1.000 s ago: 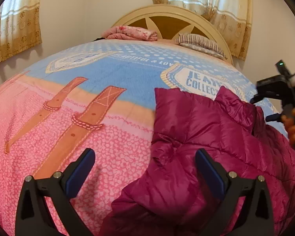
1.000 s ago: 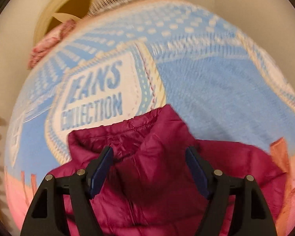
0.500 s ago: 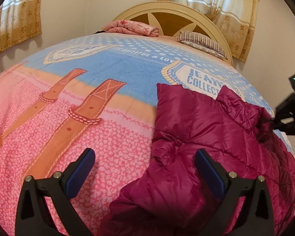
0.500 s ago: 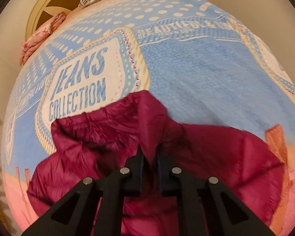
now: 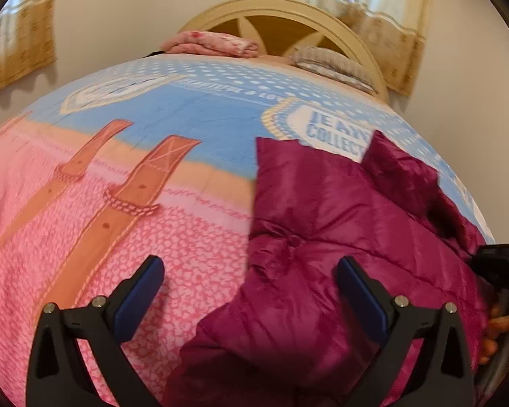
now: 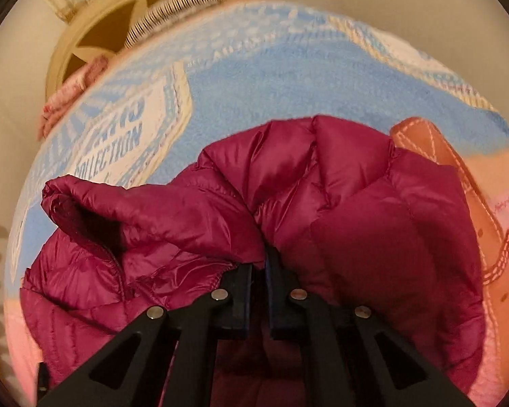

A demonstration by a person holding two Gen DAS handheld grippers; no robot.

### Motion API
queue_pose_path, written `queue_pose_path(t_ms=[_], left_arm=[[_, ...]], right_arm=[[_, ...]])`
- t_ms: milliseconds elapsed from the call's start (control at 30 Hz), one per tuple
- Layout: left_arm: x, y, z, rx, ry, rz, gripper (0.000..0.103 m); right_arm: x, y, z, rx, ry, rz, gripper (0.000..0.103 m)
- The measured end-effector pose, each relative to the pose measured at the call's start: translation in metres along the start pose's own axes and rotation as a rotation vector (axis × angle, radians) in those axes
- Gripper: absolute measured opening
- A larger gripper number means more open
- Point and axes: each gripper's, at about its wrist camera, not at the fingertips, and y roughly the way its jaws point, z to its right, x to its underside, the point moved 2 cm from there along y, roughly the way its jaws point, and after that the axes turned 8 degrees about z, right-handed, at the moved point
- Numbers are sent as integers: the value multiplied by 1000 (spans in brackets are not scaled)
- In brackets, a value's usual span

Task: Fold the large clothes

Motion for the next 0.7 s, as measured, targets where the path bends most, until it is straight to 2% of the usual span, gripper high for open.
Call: queue_pose_path(t_ms=[100, 267, 333, 400, 500, 567, 700], left_arm=[[-18, -14, 11, 28, 43, 44, 103], [-78, -15, 67, 139, 126, 96, 103], [-93, -1, 89, 193, 141, 74, 103], [-104, 23, 111, 221, 143, 16, 103], [-102, 66, 138, 236, 110, -122, 103], [-87, 87, 158, 229, 119, -198, 103], [-58, 96, 189, 124, 296, -177, 103]], right_arm=[[11, -7, -6, 17, -69, 101, 4], [11, -8, 8, -57, 8, 109, 4], [11, -8, 10, -76, 25, 110, 5], [12, -8, 12, -93, 40, 111, 5], [12, -8, 16, -115, 59, 113, 5], [12, -7, 17, -130, 73, 113, 5], [13, -8, 21, -156, 97, 112, 5]])
